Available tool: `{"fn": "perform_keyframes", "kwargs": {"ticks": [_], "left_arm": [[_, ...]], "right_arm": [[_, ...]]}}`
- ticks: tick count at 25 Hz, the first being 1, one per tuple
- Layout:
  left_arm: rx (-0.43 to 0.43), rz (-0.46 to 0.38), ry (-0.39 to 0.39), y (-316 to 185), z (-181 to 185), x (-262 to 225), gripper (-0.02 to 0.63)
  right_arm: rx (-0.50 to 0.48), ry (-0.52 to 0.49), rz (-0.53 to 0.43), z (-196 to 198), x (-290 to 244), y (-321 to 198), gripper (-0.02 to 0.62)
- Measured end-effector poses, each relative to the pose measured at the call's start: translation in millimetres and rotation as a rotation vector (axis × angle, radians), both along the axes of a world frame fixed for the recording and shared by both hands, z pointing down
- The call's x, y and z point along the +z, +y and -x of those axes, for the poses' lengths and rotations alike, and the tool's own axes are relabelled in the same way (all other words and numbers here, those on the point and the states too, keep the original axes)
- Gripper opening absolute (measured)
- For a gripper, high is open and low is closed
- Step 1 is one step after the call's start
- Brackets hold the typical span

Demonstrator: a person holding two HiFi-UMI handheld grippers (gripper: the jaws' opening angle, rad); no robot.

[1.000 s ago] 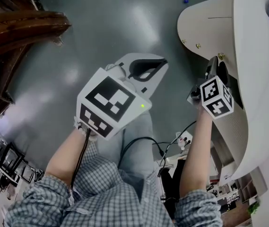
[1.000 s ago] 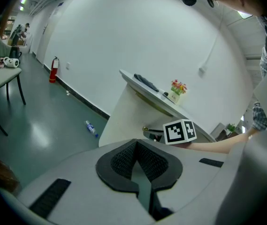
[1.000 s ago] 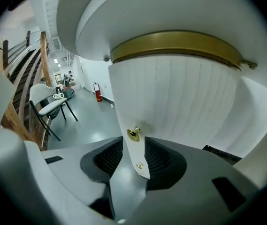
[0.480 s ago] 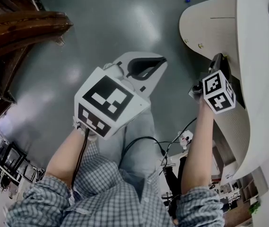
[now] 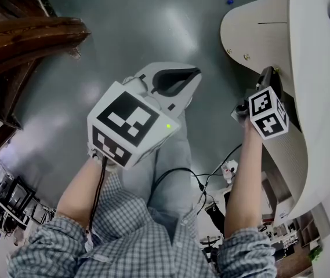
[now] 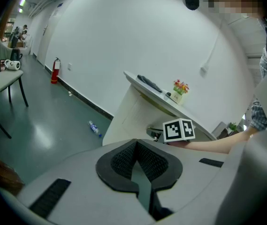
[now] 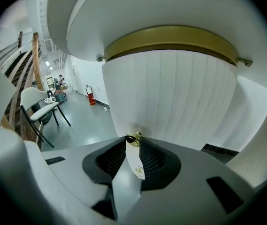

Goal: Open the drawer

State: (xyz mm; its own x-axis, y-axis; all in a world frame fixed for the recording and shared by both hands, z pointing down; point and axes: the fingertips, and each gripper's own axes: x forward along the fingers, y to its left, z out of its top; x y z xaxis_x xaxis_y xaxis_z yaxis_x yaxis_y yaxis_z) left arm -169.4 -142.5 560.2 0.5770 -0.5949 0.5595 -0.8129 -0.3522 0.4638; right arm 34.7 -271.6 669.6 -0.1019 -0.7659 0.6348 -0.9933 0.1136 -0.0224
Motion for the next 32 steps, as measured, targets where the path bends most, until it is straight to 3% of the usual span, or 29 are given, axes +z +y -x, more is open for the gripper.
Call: {"fn": "perform_keyframes", "kwargs": {"ticks": [8, 32], "left_arm": [[0.009, -0.006, 0.004, -2.5, 1.2, -2.1, 0.003], [0.037, -0.013, 0.021, -0.1, -0.2, -12.6, 0.003]], "right_arm": [[-0.014, 0.003, 0.016, 11.1, 2.4, 15.7, 0.086], [-0.175, -0.042, 0.155, 73.3, 6.2, 135.2, 0.074]]}}
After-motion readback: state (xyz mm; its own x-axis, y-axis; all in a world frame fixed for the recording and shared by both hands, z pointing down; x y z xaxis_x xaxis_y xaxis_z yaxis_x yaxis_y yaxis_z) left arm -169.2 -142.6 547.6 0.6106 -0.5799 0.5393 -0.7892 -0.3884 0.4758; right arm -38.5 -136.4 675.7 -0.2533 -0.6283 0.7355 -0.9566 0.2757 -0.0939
